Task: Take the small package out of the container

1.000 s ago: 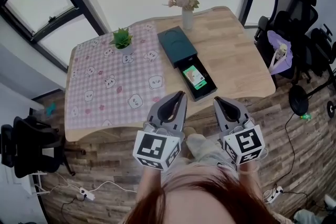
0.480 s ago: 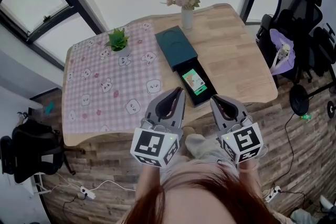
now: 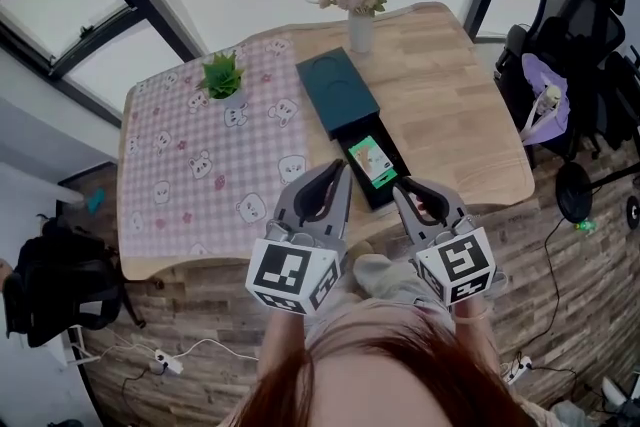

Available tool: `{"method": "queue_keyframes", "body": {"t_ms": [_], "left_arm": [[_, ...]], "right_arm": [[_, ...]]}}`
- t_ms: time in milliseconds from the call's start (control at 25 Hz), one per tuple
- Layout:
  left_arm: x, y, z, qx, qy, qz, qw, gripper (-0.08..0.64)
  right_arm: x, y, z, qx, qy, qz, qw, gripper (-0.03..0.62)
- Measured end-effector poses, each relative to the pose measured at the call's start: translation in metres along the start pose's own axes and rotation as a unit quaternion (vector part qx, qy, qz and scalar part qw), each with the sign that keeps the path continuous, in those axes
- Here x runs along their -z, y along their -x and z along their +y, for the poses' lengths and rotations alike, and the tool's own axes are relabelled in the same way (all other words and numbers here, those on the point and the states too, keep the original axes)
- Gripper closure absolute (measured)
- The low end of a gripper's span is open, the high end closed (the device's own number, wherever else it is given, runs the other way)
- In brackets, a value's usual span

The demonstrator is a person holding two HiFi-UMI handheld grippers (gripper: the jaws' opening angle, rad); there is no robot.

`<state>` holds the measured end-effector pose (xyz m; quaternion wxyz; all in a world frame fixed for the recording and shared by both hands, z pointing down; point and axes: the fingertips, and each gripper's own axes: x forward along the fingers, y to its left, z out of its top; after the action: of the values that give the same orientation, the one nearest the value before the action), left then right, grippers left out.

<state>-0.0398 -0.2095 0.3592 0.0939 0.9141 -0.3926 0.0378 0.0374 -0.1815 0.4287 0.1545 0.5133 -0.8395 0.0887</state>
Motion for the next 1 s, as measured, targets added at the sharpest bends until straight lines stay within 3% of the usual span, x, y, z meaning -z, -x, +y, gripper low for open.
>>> {"method": "queue_keyframes", "body": {"t_ms": [1000], "left_arm": [[-0.006, -0.043, 0.038, -0.040, -0.003, 0.013, 0.9991, 0.540]], "right_arm": [[0.042, -0.083, -0.034, -0.055, -0.003, 0.078, 0.995, 0.454]]}}
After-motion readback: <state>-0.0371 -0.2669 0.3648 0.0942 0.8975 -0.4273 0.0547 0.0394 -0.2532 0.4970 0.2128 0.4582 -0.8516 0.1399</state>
